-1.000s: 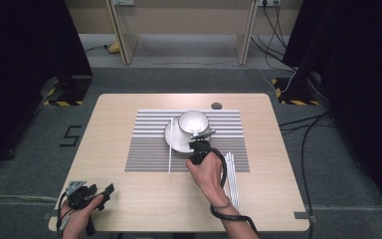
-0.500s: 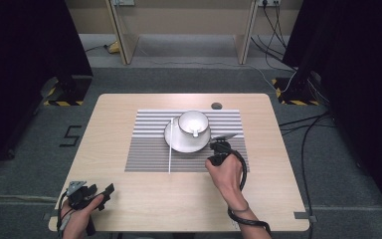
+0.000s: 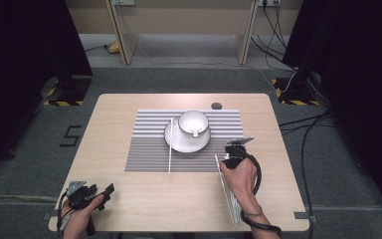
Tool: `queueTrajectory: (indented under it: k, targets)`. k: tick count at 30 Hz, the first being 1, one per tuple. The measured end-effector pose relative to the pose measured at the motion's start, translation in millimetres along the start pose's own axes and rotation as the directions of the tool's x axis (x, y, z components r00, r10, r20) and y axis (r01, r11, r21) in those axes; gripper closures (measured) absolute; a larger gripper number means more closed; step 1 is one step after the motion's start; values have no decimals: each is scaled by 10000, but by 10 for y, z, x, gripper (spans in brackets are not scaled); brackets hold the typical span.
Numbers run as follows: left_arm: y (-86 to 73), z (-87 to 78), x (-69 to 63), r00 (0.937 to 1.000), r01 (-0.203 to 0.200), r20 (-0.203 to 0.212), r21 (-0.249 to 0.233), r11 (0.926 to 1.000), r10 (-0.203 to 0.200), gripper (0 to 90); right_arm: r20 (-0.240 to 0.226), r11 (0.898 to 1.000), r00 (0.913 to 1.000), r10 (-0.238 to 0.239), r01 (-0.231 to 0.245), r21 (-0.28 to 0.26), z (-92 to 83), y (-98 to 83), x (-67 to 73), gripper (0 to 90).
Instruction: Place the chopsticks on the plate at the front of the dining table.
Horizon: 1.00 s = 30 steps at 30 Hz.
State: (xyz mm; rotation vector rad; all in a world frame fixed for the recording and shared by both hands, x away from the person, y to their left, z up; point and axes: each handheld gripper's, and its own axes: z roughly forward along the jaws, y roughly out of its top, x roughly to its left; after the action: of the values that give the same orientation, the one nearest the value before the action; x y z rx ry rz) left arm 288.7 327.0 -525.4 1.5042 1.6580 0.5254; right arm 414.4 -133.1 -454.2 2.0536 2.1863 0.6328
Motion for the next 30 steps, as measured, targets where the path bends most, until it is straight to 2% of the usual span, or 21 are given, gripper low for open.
queueTrajectory:
  k: [8,16,20,30]
  targets:
    - [-1,0,-1,10000,4,-5,-4,10000,-4,257,261,9996,9992,290,-288,-50,-53,8,-204,771]
    - [-1,1,-4,10000,-14,-33,-1,10000,14,256,515,9985,9977,438,-455,315,-4,-45,-345,780]
    - [-1,2,-6,10000,-21,-48,-10,10000,21,257,598,9974,9973,429,-462,557,15,-68,-378,784]
    - [-3,0,-6,10000,5,-22,-20,10000,-5,256,760,9950,9970,170,-243,967,81,-67,-348,797]
